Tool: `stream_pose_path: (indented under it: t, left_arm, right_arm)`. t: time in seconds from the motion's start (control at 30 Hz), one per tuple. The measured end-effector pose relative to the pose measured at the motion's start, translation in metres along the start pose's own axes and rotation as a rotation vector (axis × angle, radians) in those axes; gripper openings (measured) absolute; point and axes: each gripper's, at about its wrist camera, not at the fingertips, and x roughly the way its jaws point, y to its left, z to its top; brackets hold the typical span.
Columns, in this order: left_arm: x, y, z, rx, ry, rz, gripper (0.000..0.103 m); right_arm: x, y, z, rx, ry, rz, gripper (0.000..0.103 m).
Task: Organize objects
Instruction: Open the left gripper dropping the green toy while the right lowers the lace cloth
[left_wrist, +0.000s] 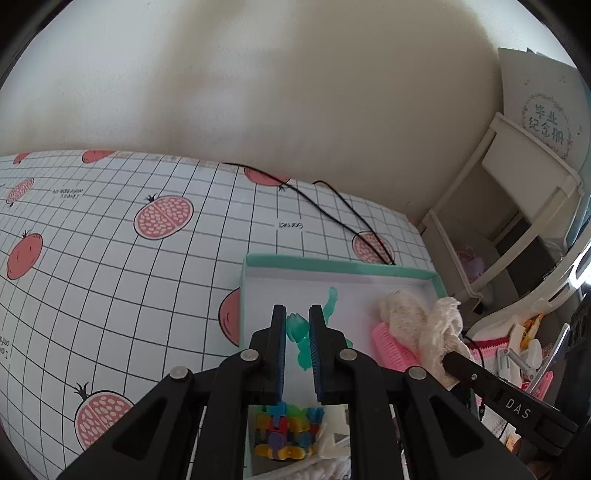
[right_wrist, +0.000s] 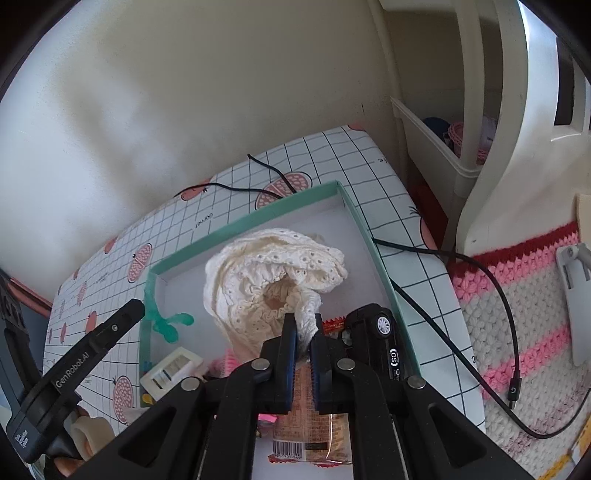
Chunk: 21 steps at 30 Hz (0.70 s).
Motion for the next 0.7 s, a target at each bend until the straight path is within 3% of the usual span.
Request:
stream_pose_path:
  t: [0.37,0.7]
  left_arm:
    - [0.009,0.001,-0.006,0.03,0.052,0.045,0.012]
    - [-0.003,-0.01,-0.002,0.066,0.053,0.024,0.013]
  right_arm:
    - [0.001,0.011,-0.001,-0.051,0.006,-0.054,0.01]
    - [-0.005,0.014,0.001,-0.057,0.014,-0.065,0.014]
